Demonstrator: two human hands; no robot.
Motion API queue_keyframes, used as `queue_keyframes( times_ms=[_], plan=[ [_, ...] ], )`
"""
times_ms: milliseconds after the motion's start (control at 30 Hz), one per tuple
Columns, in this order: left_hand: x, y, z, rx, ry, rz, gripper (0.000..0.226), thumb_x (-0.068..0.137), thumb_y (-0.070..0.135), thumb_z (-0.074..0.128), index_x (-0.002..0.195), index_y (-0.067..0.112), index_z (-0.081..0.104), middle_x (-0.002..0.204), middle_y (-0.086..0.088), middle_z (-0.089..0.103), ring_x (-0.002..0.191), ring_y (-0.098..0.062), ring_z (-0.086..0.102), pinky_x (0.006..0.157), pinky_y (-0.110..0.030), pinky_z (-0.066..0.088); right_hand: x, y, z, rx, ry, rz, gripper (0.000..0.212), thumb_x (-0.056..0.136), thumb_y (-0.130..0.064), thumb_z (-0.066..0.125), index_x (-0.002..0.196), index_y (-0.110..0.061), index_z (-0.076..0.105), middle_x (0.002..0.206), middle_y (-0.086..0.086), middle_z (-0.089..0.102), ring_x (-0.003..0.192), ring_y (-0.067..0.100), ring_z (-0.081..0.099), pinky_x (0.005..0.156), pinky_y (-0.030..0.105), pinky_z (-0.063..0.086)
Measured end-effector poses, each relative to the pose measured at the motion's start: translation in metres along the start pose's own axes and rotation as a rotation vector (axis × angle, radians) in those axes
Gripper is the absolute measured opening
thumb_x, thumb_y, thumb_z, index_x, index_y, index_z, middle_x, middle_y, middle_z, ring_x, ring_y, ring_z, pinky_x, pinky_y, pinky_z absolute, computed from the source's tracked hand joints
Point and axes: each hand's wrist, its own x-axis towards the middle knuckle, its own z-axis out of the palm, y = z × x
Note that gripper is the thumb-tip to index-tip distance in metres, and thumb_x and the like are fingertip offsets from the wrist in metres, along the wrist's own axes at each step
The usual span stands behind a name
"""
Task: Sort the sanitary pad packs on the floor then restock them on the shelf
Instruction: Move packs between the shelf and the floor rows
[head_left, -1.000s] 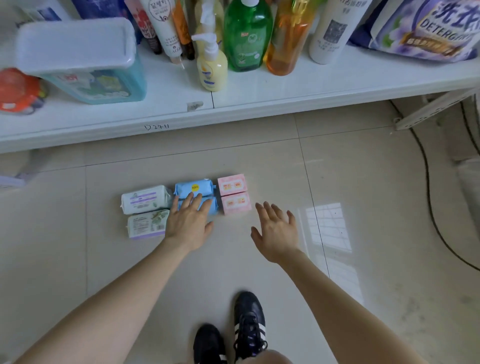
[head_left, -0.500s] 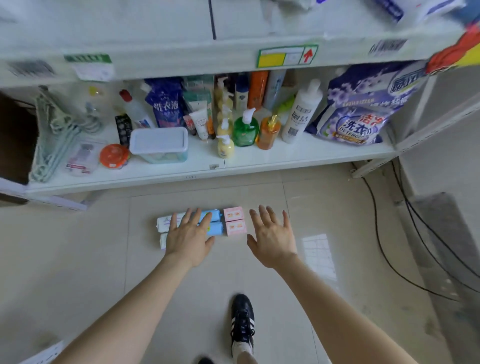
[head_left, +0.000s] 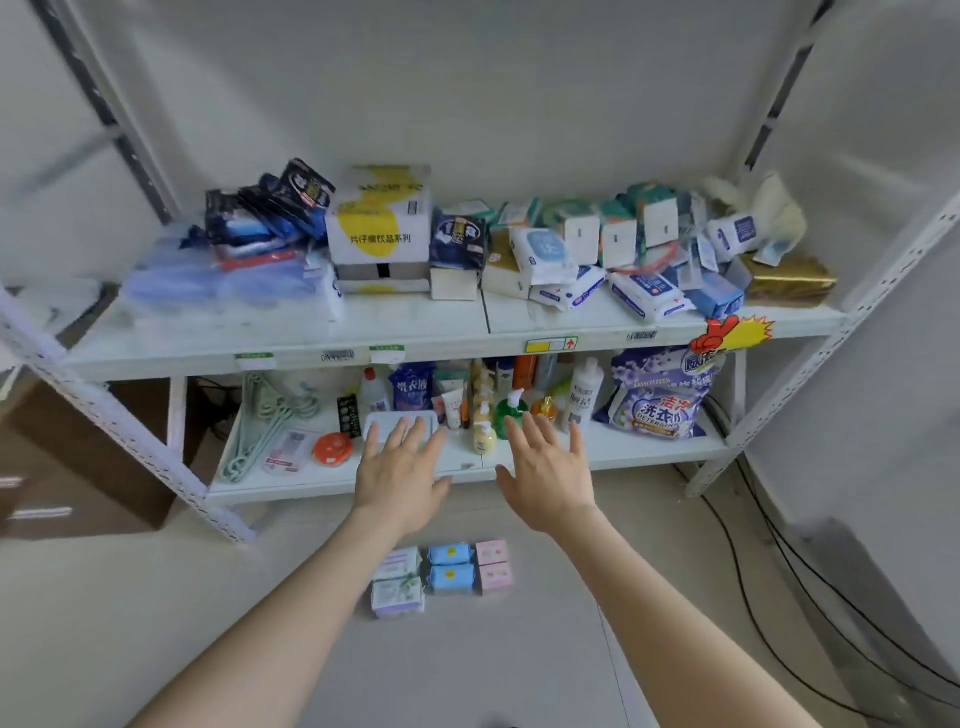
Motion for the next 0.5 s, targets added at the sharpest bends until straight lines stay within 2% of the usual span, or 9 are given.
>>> queue_keyframes(
  times_ms=[167,333,500],
  plan=[
    [-0.026,-0.02,-0.091,0.031,0.161,-0.011,0.067,0.097,0.054,0.033,0.154,0.027,0.012,0.163,-0.004,0.008,0.15,-0.023,0.004,0.119,-0.051,-0.003,-0.006,-0.025,-0.093,-0.01,0.175,-0.031,0.065,0.097,-0.048,0.035,0.151,-0.017,0.017,0.158,0.008,0.024,0.146,0.024,0.019,0.117,0.054,0.009],
    [-0.042,-0.039,-0.171,0.034,0.33,-0.046,0.067,0.096,0.056,0.034,0.154,0.029,0.013,0.163,-0.003,0.009,0.15,-0.022,0.005,0.118,-0.05,-0.006,-0.006,-0.041,-0.178,-0.062,0.28,-0.046,0.066,0.098,-0.05,0.03,0.153,-0.018,0.009,0.161,0.008,0.012,0.149,0.024,0.011,0.117,0.056,0.006],
    [-0.055,-0.055,-0.237,0.058,0.454,-0.064,0.067,0.096,0.056,0.036,0.153,0.029,0.014,0.163,-0.004,0.009,0.15,-0.023,0.003,0.119,-0.052,-0.003,-0.008,-0.05,-0.243,-0.088,0.417,-0.073,0.066,0.098,-0.05,0.029,0.153,-0.019,0.011,0.161,0.006,0.015,0.148,0.023,0.013,0.117,0.055,0.005]
  ],
)
